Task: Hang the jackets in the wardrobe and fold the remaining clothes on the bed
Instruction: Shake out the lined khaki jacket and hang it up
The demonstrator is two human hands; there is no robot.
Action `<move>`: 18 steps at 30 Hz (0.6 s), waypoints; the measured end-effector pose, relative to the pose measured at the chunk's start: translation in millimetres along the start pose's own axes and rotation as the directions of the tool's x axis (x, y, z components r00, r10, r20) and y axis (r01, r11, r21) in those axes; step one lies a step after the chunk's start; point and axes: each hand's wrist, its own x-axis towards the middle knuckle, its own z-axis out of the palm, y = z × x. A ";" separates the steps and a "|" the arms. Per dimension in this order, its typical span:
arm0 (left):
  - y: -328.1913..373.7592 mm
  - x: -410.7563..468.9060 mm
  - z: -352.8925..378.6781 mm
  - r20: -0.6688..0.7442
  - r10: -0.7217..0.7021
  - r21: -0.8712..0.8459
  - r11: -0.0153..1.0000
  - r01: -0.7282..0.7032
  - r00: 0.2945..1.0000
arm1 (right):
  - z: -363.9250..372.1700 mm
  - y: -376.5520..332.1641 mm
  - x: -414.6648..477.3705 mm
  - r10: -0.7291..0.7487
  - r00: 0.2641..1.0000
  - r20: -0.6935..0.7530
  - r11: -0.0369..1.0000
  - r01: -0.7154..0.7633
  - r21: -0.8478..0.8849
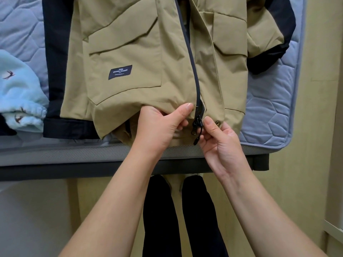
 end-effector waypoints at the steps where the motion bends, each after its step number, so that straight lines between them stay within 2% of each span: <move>1: -0.7 -0.6 -0.2 0.009 -0.002 0.018 1.000 0.001 1.000 | 0.9 1.1 0.3 -0.012 1.000 -0.018 1.000 0.012 0.024; 6: -5.3 2.7 -11.4 0.104 -0.006 0.196 0.981 -0.015 0.995 | 4.8 7.5 4.1 -0.040 0.994 -0.104 0.997 0.047 0.062; 9: -8.9 5.4 -19.4 0.110 -0.062 0.339 0.941 0.021 0.992 | 5.5 11.6 5.5 -0.010 0.993 -0.116 0.998 0.018 0.067; 13: -13.5 4.2 -24.2 0.102 -0.114 0.305 0.949 0.078 0.988 | 5.5 15.4 6.5 -0.029 0.996 -0.085 0.999 0.032 0.038; 18: -15.9 3.1 -26.9 0.088 -0.213 0.310 0.934 0.176 0.973 | 2.5 11.1 0.6 0.062 0.992 -0.109 0.974 -0.084 -0.209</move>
